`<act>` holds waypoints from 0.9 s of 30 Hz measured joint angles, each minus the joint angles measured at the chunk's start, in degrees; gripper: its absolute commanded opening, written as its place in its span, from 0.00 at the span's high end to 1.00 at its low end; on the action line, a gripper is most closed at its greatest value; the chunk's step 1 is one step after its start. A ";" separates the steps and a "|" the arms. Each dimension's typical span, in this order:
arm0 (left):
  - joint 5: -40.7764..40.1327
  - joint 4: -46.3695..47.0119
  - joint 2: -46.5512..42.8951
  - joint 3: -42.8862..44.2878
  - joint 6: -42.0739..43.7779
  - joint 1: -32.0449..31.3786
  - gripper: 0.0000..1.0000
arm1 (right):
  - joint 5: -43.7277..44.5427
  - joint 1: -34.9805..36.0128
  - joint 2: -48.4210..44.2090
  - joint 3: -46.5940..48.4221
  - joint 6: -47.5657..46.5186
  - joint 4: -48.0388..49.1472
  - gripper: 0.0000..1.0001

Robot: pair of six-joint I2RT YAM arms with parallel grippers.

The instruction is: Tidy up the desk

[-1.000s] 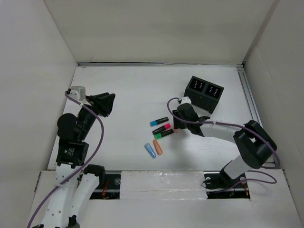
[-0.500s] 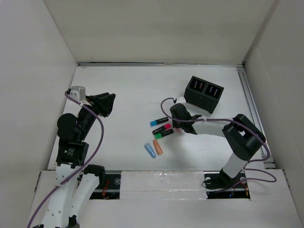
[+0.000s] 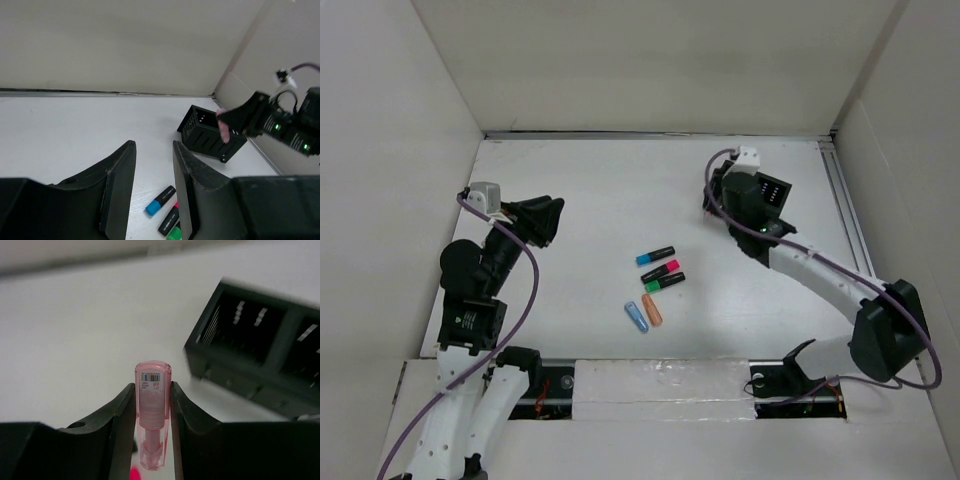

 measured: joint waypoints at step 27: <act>0.13 0.39 -1.53 0.00 0.00 0.00 0.68 | 8.72 -19.28 16.59 11.13 -9.38 10.82 0.86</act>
